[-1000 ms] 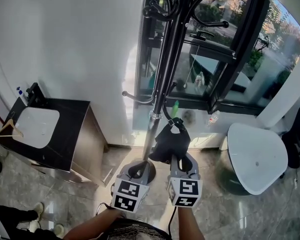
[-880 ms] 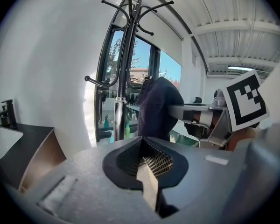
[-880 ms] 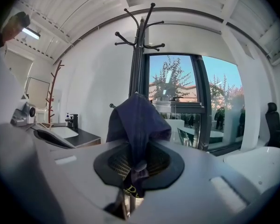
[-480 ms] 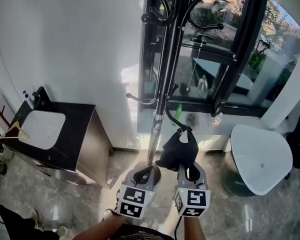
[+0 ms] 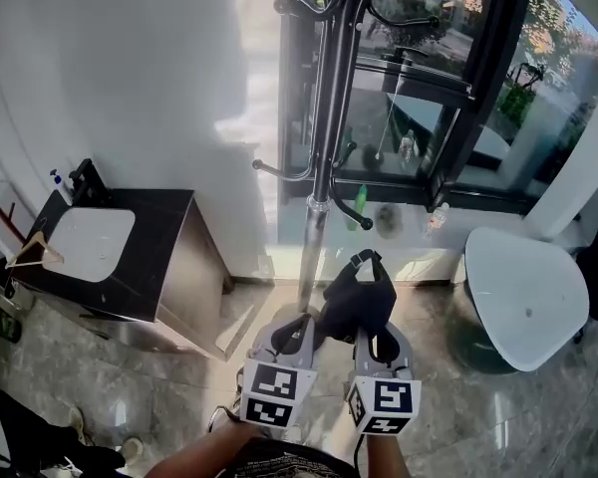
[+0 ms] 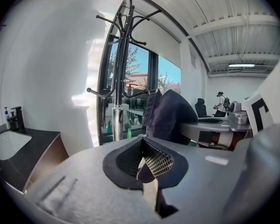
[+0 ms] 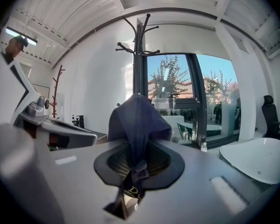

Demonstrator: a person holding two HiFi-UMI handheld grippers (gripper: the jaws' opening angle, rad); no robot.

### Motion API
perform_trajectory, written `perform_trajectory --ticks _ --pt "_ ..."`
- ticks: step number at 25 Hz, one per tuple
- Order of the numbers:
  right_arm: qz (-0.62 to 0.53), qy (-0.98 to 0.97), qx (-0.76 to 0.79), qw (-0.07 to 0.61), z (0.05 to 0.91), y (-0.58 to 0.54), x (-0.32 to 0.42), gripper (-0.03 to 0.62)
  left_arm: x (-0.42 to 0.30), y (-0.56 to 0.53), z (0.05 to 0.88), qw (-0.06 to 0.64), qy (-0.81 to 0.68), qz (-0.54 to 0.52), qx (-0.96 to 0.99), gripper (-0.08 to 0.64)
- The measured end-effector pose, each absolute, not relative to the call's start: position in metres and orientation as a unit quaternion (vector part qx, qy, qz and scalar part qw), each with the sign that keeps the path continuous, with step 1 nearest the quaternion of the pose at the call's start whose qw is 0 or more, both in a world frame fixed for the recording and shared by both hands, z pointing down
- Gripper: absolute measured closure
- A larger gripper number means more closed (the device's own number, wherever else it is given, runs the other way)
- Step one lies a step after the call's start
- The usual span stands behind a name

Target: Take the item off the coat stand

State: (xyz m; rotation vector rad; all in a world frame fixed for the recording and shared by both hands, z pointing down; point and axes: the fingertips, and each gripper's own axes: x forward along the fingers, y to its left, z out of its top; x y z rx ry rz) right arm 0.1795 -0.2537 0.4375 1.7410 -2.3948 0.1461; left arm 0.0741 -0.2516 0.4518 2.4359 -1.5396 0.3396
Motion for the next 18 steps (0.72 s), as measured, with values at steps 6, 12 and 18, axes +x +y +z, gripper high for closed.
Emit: perform_trajectory --ticks 6,12,18 --pt "0.055 -0.802 0.588 0.090 0.436 -0.246 0.185 0.551 0.077 -0.250 0.451 0.118 -0.534 0.118 0.829 0.557" --pt "0.052 -0.800 0.591 0.090 0.434 -0.238 0.192 0.551 0.083 -0.247 0.452 0.113 -0.535 0.122 0.828 0.558" --pt "0.054 -0.794 0.598 0.093 0.433 -0.231 0.201 0.551 0.095 -0.241 0.453 0.113 -0.523 0.121 0.836 0.558"
